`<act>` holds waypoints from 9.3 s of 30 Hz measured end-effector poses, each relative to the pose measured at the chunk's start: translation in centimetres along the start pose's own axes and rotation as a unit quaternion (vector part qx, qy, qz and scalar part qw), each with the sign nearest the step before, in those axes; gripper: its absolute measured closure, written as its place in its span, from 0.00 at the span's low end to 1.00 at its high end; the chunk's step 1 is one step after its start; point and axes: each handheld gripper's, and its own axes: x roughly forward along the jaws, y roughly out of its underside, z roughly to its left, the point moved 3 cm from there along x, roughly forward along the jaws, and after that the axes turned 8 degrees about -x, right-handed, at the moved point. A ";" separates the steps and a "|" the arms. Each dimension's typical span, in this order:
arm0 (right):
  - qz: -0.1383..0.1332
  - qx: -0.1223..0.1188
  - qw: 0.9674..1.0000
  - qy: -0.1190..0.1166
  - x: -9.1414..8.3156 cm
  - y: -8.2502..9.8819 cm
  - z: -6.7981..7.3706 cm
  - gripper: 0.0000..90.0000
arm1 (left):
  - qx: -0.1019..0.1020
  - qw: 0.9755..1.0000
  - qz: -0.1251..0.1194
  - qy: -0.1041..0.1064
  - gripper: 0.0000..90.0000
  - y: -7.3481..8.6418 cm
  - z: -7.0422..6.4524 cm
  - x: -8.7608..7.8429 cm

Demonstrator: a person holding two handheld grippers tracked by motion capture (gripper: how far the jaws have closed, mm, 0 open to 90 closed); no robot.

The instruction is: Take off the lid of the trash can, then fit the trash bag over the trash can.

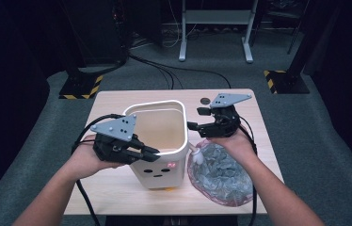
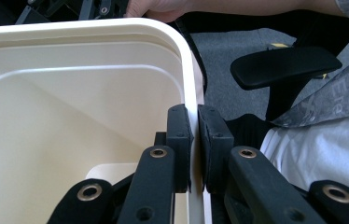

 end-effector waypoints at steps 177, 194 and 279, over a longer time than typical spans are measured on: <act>0.041 0.020 0.995 0.089 -5.1 14.0 1.7 0.35 | -0.231 0.948 0.059 -0.212 0.93 23.8 12.8 2.9; 0.060 0.041 0.992 0.103 -4.3 17.6 1.5 0.35 | -0.233 0.950 0.058 -0.199 0.93 27.7 12.4 5.3; 0.210 0.072 0.968 0.116 2.1 24.1 0.1 0.28 | -0.281 0.921 -0.056 -0.265 0.34 29.7 8.7 1.6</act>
